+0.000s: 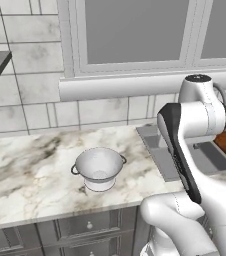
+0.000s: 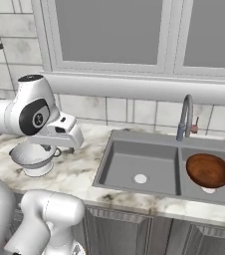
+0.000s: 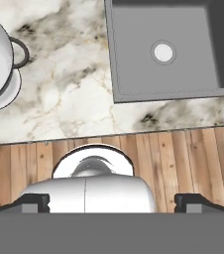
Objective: Place the colander in the left basin and the bowl in the right basin of the sink.
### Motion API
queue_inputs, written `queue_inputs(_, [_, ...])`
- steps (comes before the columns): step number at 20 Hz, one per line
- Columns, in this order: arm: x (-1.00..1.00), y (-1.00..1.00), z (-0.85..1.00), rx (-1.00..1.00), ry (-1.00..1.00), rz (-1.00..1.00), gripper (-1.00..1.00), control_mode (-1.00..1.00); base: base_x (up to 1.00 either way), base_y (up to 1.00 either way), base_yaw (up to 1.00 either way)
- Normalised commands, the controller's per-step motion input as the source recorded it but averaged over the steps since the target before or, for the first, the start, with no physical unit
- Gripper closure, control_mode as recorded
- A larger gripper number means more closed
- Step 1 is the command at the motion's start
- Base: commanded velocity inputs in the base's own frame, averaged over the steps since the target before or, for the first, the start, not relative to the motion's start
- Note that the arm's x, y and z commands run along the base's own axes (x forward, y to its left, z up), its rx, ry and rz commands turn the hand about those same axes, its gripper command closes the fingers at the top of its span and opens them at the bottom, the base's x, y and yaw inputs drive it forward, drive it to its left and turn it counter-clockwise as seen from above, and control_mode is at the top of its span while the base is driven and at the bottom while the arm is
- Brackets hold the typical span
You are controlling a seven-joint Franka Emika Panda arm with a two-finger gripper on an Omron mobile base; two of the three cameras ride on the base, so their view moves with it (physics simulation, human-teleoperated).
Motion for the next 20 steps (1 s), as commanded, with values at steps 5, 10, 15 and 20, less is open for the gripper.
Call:
queue_inputs(5, [0.00,0.00,0.00,0.00,0.00,0.00,-1.00,1.00,0.19,-0.19,0.00])
queue_inputs(10, [0.00,0.00,0.00,0.00,0.00,0.00,-1.00,1.00,0.05,-0.33,0.00])
queue_inputs(15, [0.00,0.00,0.00,0.00,0.00,0.00,-1.00,1.00,0.00,-0.21,0.00])
queue_inputs(20, [0.00,0.00,0.00,0.00,0.00,0.00,-1.00,1.00,0.00,0.00,0.00])
